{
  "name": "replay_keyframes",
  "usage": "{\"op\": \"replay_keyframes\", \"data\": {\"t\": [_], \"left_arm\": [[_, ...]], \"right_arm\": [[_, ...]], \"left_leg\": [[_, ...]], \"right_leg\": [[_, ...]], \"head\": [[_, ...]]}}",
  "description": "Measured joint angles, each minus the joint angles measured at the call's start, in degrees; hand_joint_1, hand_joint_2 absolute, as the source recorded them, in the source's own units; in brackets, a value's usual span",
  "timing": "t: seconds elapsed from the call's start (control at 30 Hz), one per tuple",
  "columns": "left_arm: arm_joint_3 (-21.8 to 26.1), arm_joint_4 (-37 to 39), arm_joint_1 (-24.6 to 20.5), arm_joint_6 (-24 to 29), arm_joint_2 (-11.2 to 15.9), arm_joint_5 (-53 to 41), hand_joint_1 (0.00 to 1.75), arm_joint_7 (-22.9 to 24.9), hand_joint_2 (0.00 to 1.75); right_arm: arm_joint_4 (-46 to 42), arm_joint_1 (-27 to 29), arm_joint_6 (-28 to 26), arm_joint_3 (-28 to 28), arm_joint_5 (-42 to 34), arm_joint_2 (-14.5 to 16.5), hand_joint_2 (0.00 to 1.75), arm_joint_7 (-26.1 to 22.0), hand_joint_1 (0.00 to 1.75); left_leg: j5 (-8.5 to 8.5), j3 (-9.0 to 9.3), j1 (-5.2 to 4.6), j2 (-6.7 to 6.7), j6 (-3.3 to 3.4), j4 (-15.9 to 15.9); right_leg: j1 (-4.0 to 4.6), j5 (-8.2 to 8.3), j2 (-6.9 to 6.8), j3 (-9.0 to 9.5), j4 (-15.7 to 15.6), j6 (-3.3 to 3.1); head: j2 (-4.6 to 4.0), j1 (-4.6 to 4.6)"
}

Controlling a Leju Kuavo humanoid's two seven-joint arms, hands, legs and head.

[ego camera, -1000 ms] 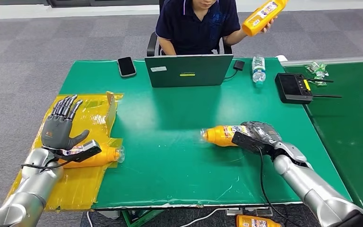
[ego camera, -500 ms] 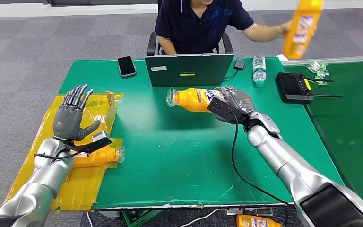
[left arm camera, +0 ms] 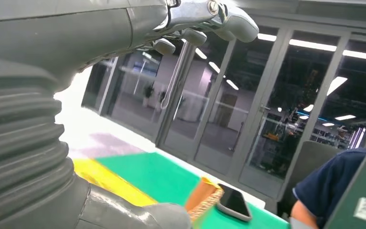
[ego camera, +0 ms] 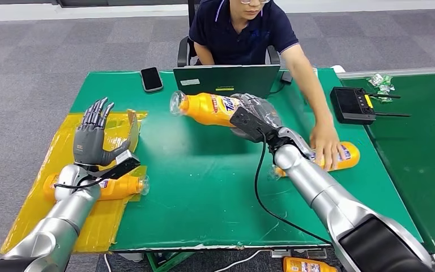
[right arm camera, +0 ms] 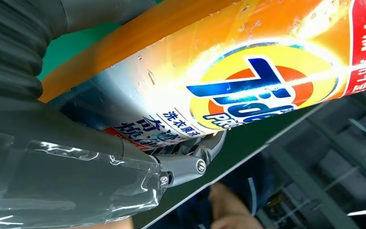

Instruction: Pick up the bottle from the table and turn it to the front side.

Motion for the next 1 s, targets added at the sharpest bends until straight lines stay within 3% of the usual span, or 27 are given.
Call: {"op": "replay_keyframes", "data": {"t": [0.23,1.0], "left_arm": [[0.01,-1.45,-0.35,-0.91,-2.65,4.27,0.0,-0.02,1.75],[-4.3,-4.73,-0.26,-4.52,-6.73,16.63,0.0,-0.04,1.75]], "right_arm": [[0.31,0.11,0.16,-0.01,-0.9,3.76,1.75,-0.34,1.75],[1.91,0.24,0.67,-0.78,-3.61,7.99,1.75,-0.97,1.75]], "left_leg": [[0.0,-0.01,0.0,0.0,0.0,0.0],[0.0,-0.02,-0.01,-0.01,0.0,0.0]], "right_leg": [[0.0,0.0,-0.01,0.0,0.0,0.0],[-0.01,0.0,-0.01,-0.01,0.0,0.0]], "head": [[0.0,0.0],[0.0,0.0]]}}
